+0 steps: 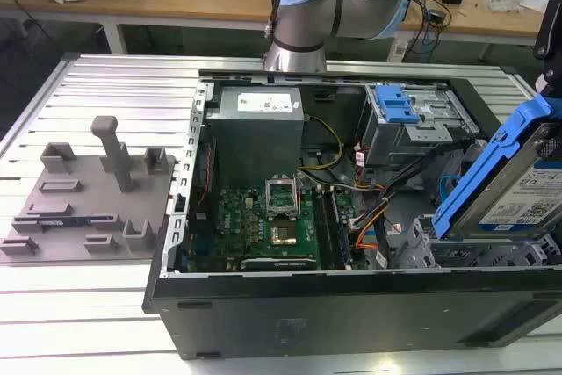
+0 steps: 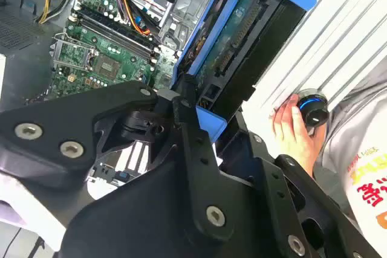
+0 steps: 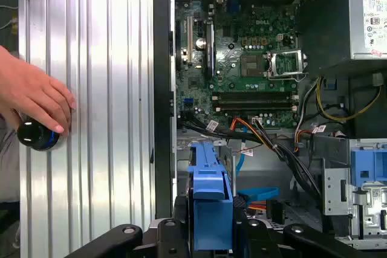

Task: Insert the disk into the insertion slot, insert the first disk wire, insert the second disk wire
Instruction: 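Insert the disk into the insertion slot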

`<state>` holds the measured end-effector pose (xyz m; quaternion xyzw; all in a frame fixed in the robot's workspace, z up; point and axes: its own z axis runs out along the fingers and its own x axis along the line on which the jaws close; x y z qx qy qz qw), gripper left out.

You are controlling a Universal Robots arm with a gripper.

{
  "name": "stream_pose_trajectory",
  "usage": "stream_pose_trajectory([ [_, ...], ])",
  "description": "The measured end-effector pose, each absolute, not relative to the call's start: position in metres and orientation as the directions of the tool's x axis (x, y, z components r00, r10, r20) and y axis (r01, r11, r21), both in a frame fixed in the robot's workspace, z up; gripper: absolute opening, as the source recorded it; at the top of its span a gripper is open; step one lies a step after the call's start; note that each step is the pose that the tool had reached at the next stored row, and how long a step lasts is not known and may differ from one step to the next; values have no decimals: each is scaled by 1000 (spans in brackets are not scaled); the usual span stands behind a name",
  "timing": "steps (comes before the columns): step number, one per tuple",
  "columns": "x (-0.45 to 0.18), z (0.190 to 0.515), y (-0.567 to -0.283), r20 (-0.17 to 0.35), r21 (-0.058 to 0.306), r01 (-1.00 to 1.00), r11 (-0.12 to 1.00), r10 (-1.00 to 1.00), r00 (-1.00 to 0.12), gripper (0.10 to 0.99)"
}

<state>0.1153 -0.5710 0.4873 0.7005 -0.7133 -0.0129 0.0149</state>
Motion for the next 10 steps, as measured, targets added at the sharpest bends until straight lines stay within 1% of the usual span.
stream_pose_trajectory([
  [10,115,487,-571,3,39,-999,18,-1000,-18,365],
])
